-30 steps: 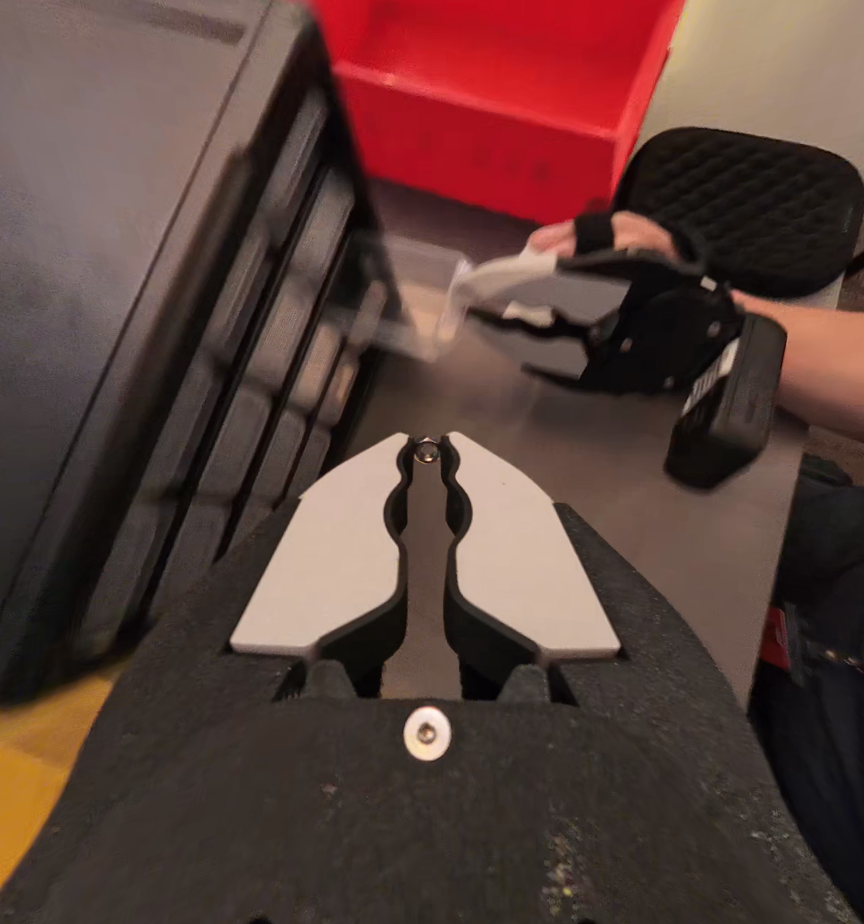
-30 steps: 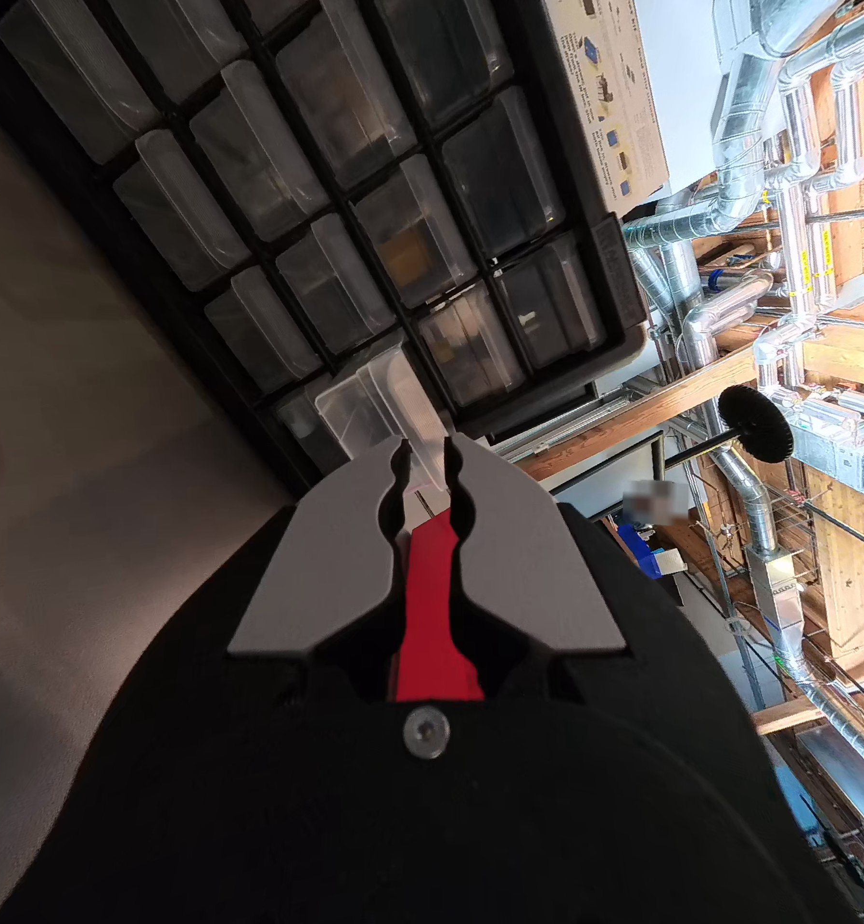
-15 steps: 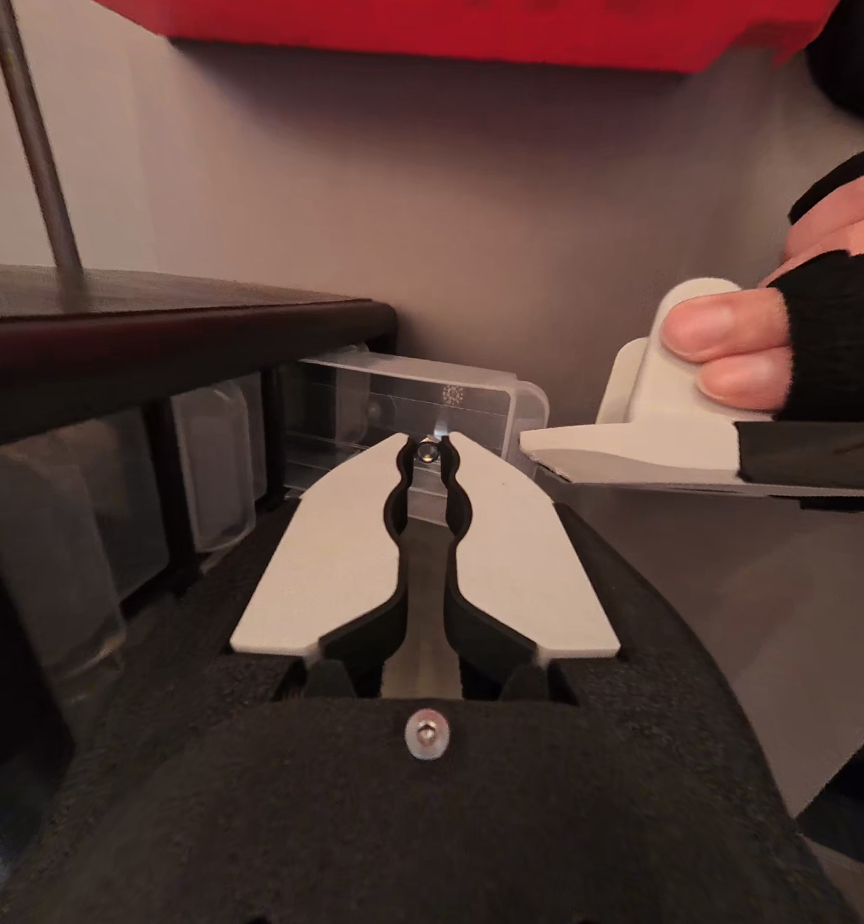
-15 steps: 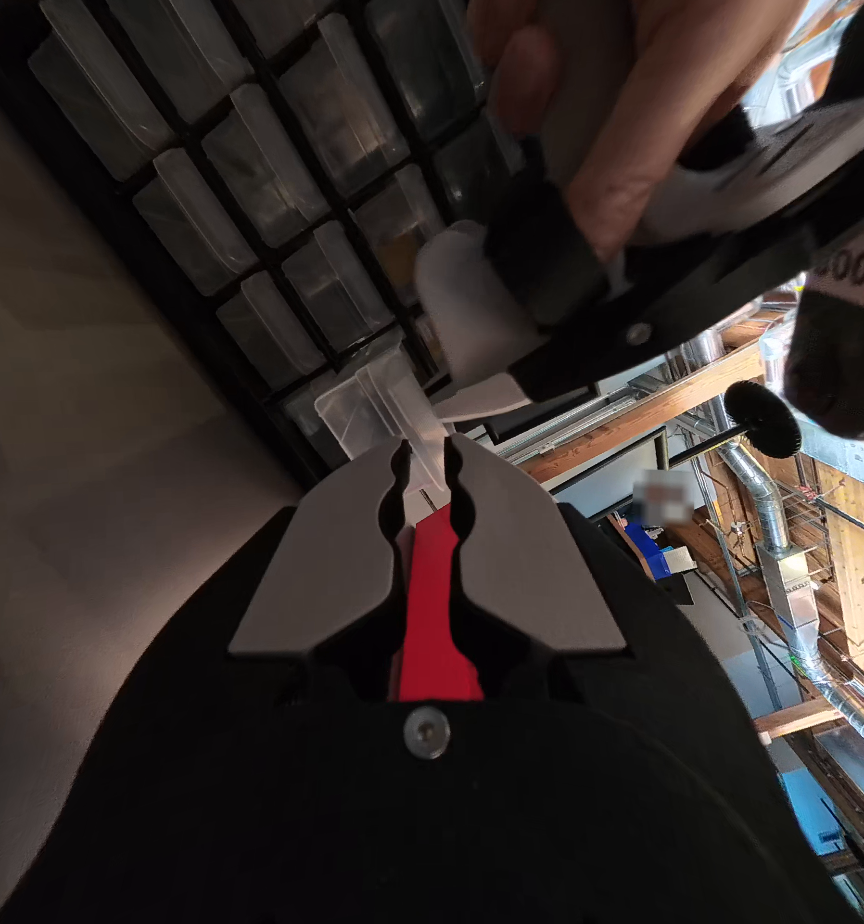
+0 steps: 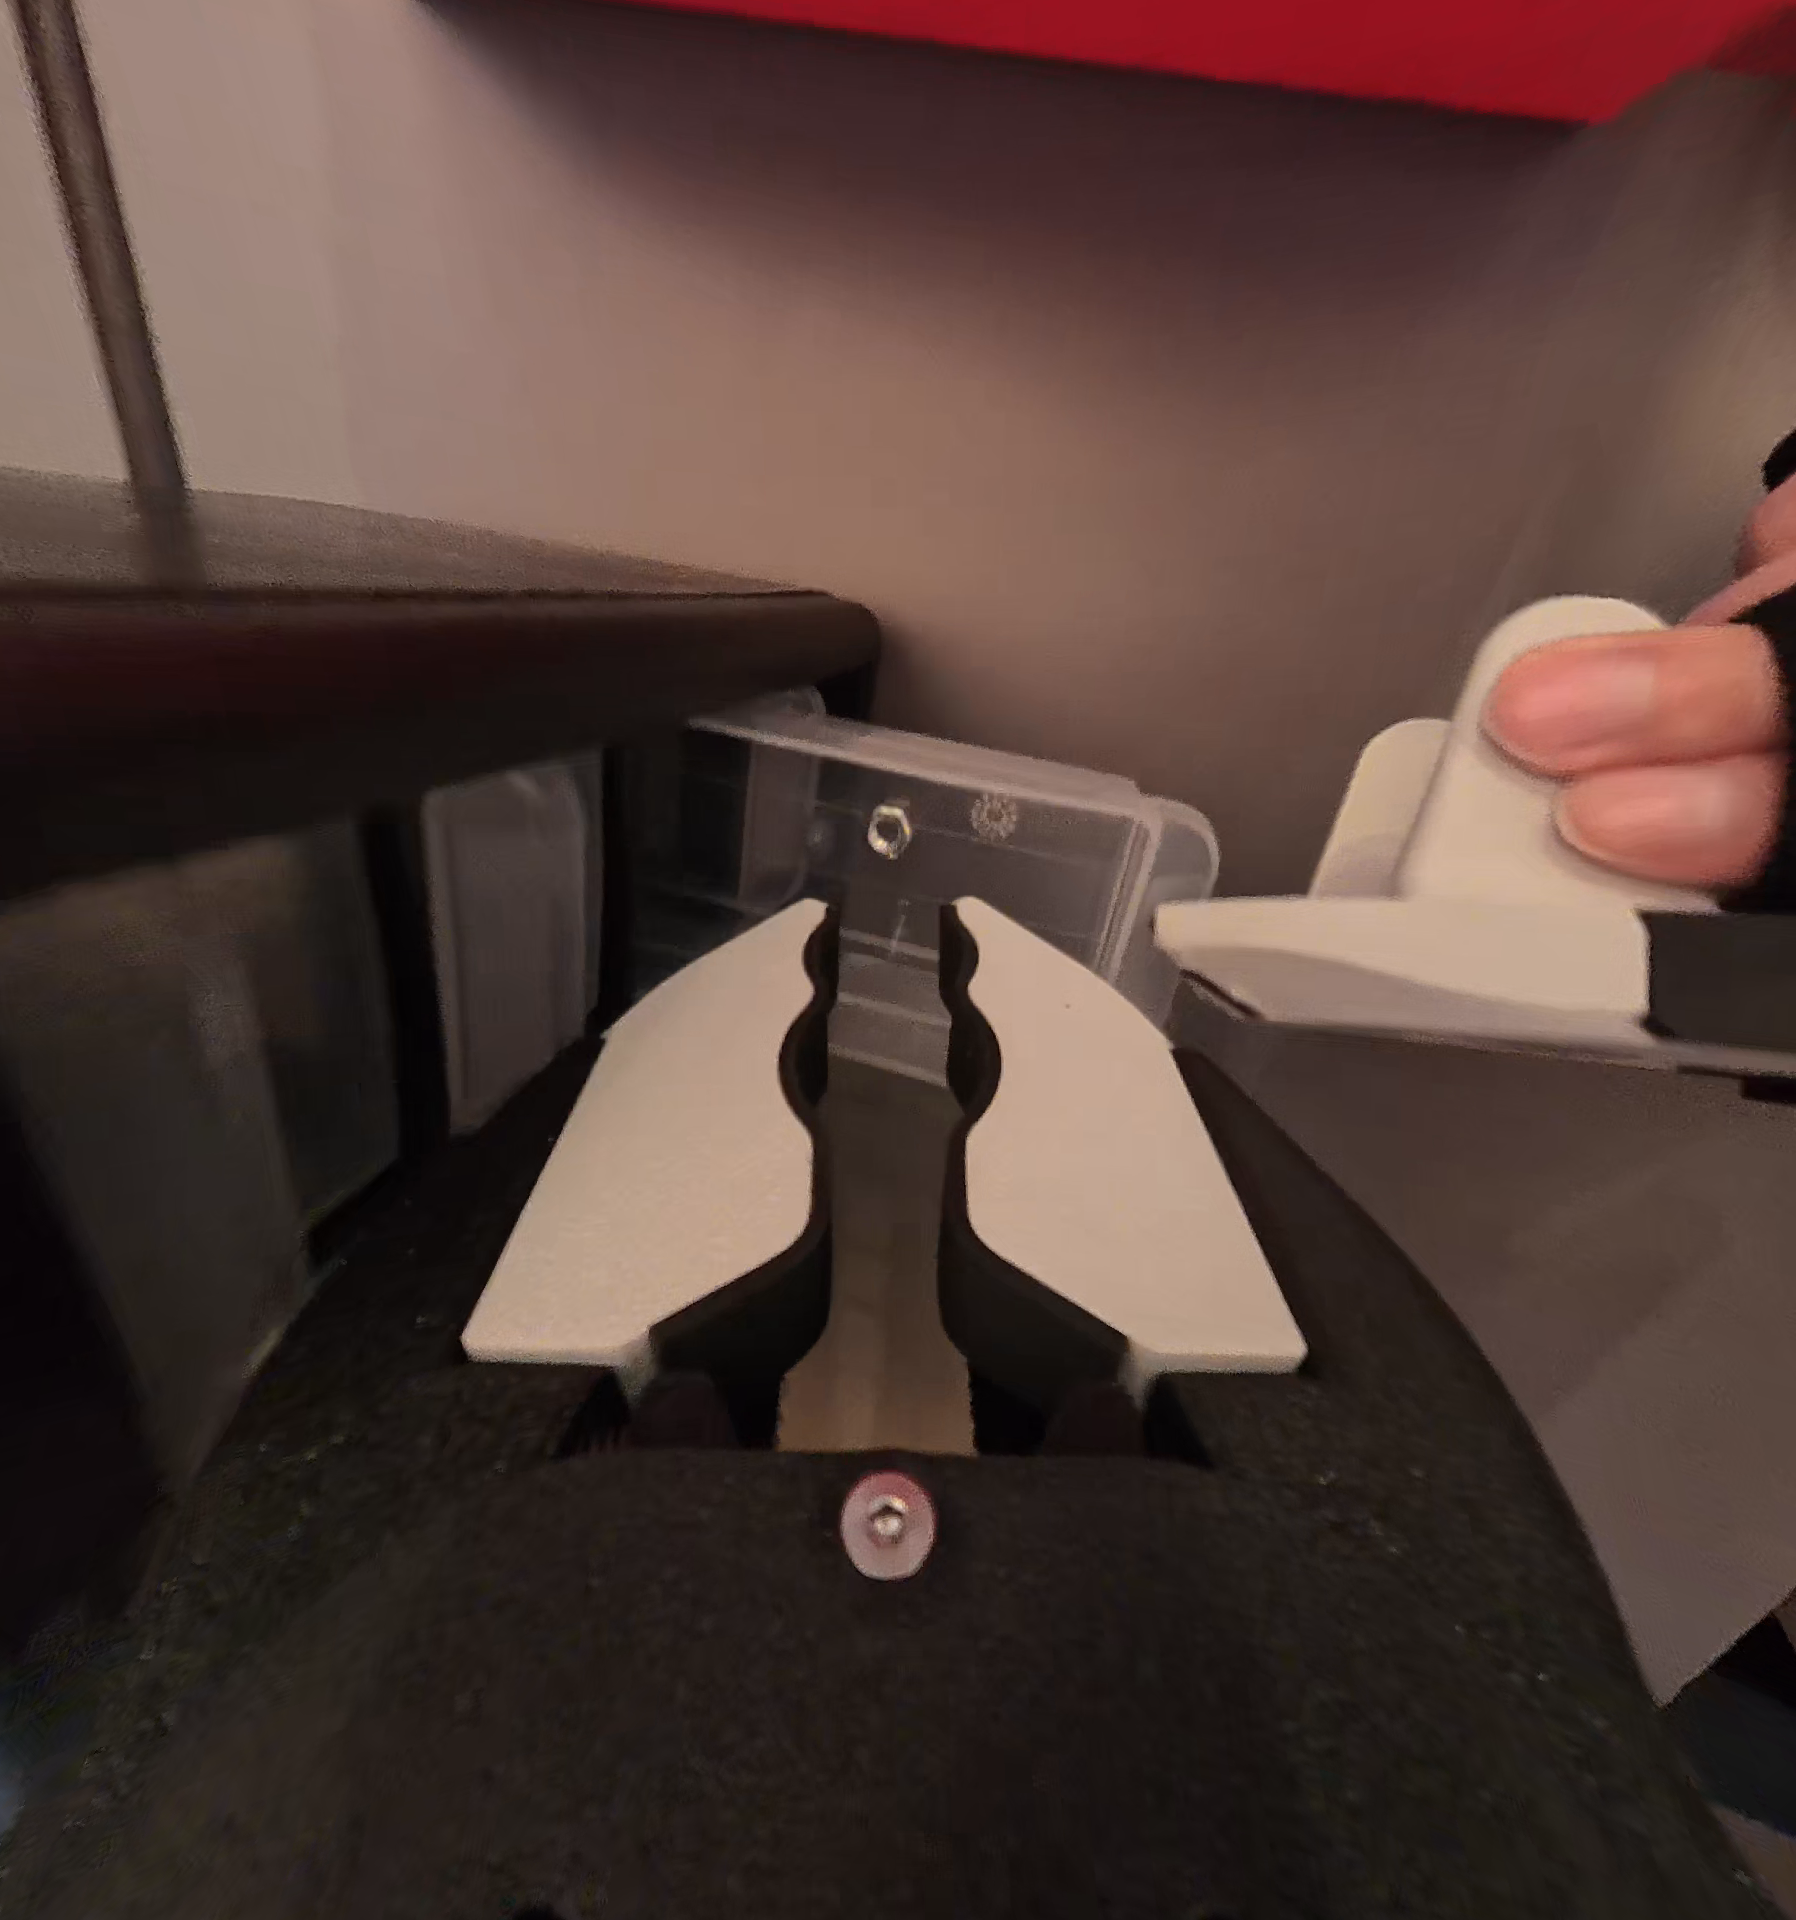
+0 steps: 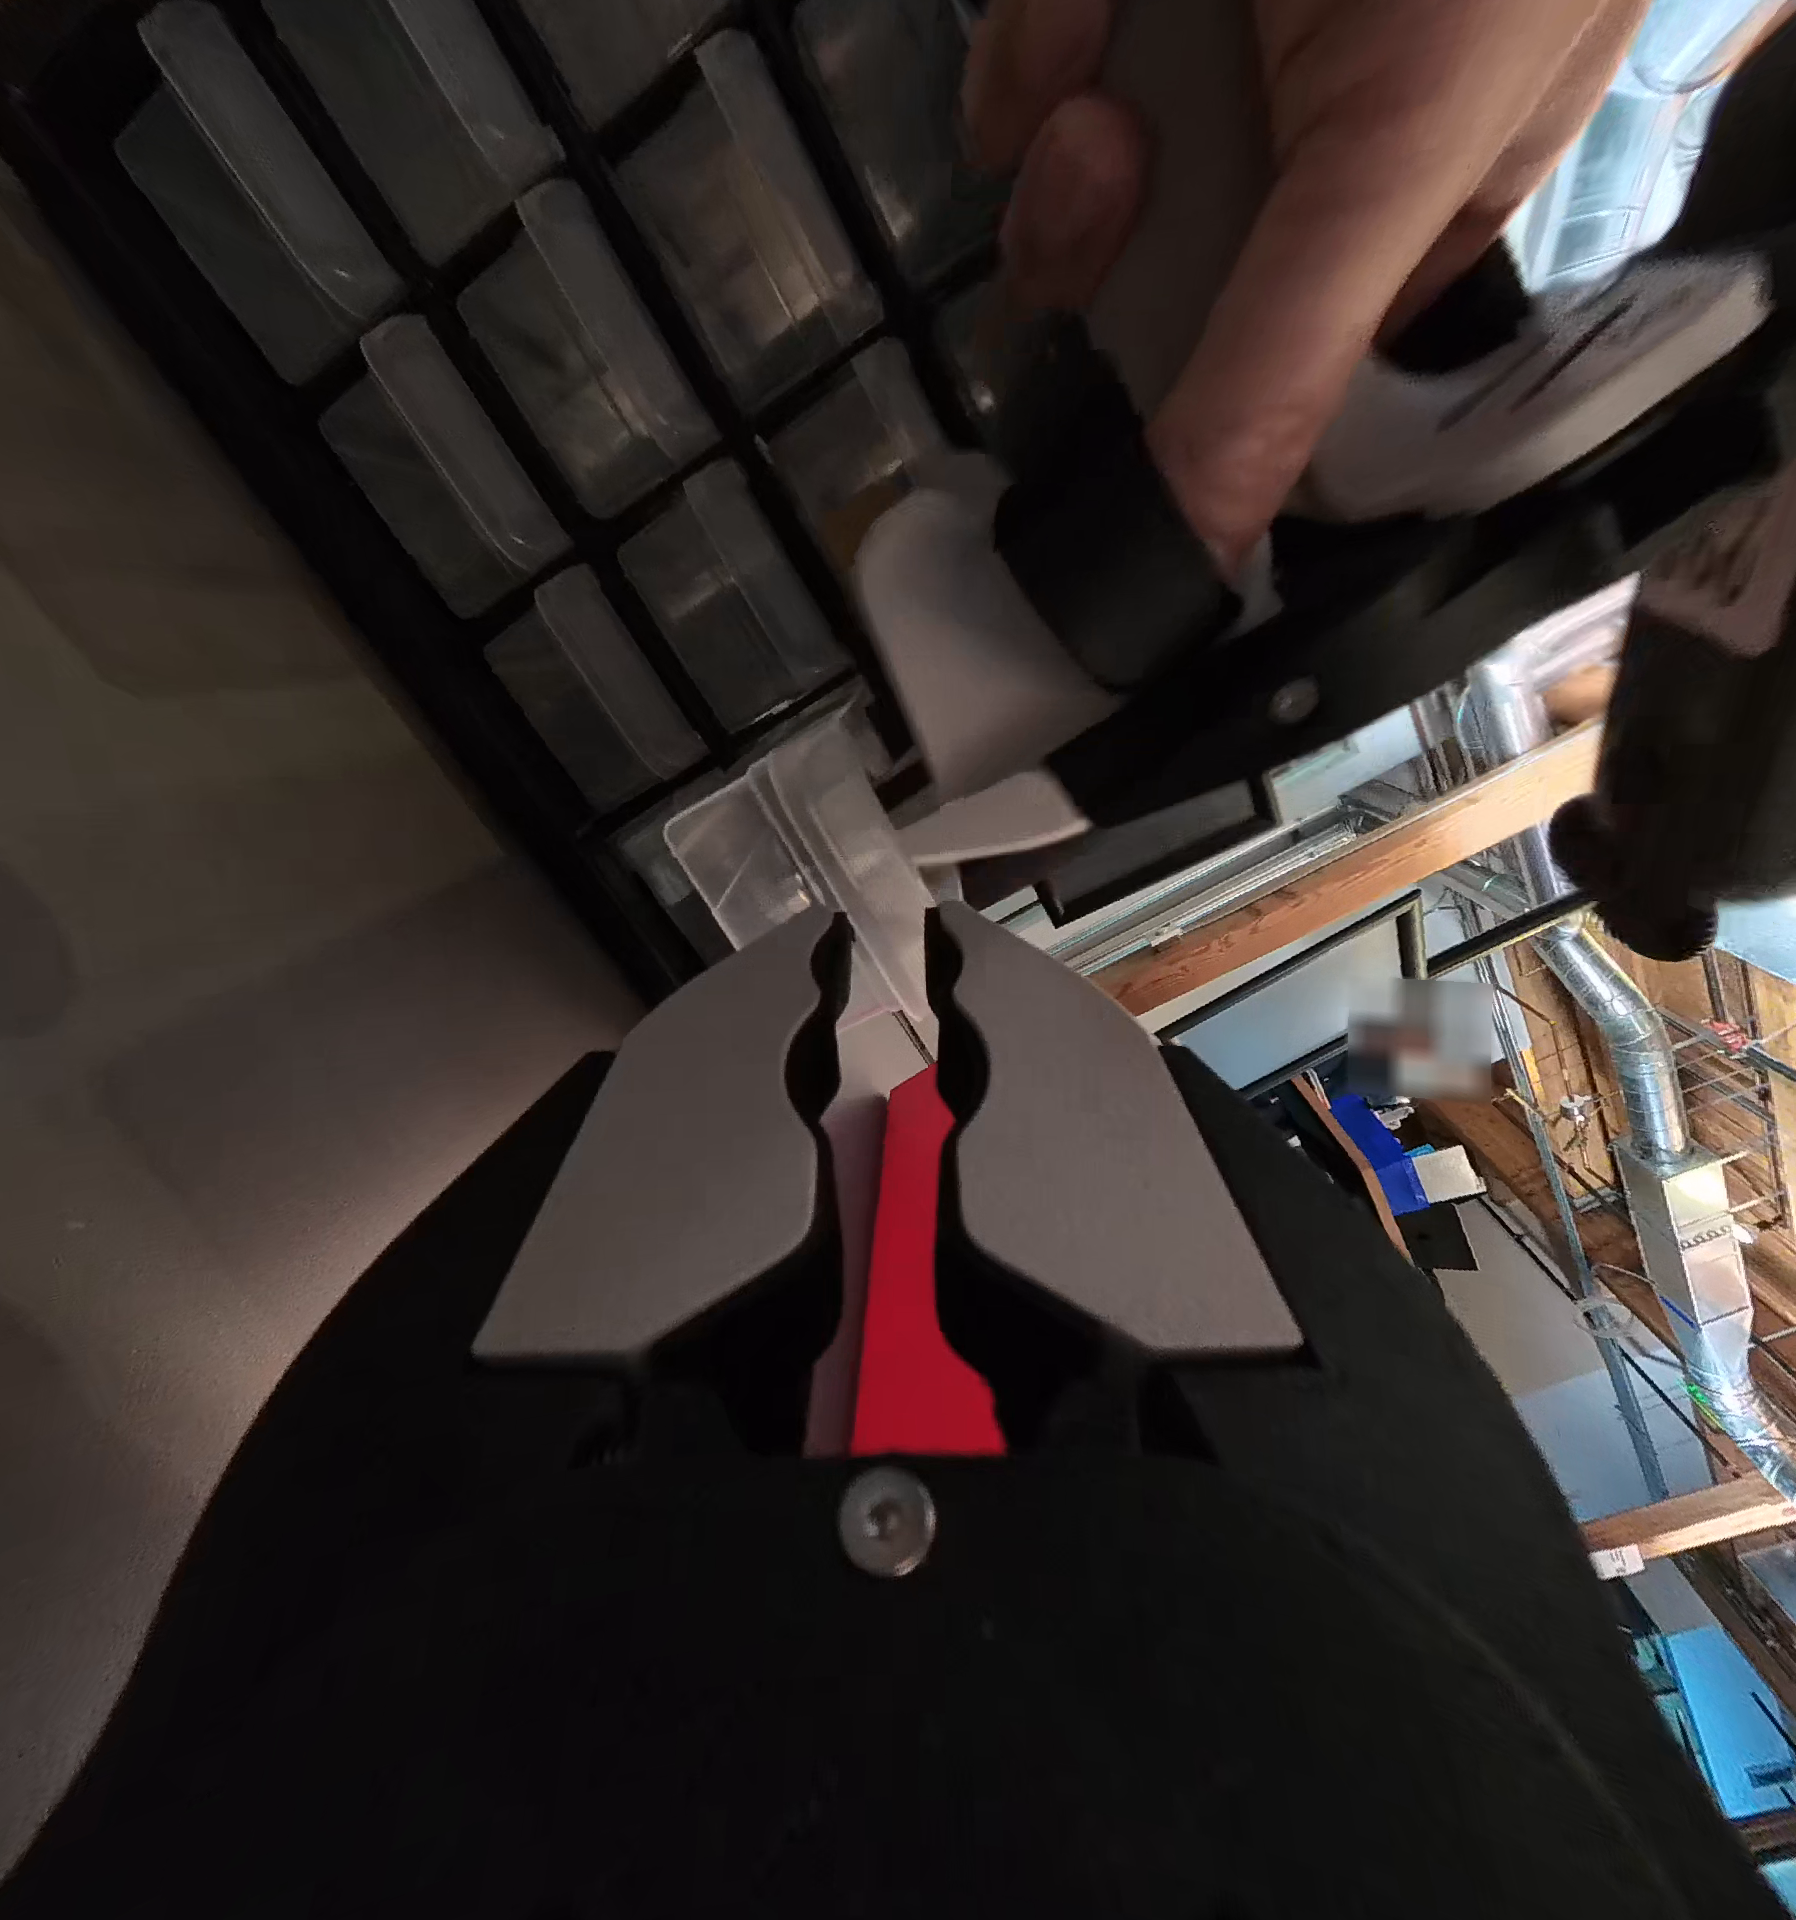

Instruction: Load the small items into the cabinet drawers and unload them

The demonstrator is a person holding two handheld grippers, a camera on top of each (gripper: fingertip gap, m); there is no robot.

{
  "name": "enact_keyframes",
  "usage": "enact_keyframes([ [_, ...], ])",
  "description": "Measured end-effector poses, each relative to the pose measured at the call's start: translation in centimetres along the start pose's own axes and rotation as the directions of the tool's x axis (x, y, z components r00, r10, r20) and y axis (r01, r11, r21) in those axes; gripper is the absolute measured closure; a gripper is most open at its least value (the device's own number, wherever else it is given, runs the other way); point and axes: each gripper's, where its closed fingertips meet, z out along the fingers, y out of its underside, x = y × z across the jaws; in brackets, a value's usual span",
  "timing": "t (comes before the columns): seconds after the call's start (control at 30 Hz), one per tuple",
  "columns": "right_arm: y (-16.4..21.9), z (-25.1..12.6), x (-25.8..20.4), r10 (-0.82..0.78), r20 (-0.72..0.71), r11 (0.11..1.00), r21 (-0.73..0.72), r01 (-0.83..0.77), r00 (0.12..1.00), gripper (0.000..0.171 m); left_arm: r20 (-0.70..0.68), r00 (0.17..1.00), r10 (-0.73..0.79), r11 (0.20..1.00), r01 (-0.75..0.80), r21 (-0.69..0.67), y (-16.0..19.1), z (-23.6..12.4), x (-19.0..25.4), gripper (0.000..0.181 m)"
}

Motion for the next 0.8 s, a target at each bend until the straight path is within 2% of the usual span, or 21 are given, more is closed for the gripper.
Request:
enact_keyframes([
  [0.07,0.1,0.2,-0.2,-0.005,0.01,1.0,-0.005,0.005,1.0,0.156,0.019,0.999,-0.046,0.995,0.045,0.088,0.3,-2.0,-0.2,0.163],
  [0.17,0.2,0.5,-0.6,-0.018,0.018,1.0,-0.003,0.018,1.0,0.156,-0.025,0.99,-0.137,0.962,0.139,0.236,2.0,-5.7,0.5,0.166],
  [0.3,0.0,1.2,-0.6,-0.017,0.0,1.0,0.004,0.017,1.0,0.155,-0.09,0.975,-0.204,0.918,0.222,0.327,6.7,-9.4,1.5,0.166],
  [0.47,0.7,3.4,-0.9,-0.026,-0.047,0.998,-0.051,0.023,0.999,0.142,-0.047,0.945,-0.324,0.87,0.317,0.377,13.9,-12.8,0.4,0.166],
  [0.67,1.5,6.3,-1.4,-0.07,-0.075,0.994,-0.087,0.063,0.995,0.127,-0.036,0.871,-0.489,0.772,0.452,0.448,21.3,-14.9,-2.1,0.171],
  [0.8,1.8,7.7,-1.5,-0.108,-0.089,0.99,-0.099,0.099,0.99,0.122,-0.107,0.809,-0.578,0.689,0.553,0.469,24.5,-14.5,-3.9,0.174],
])
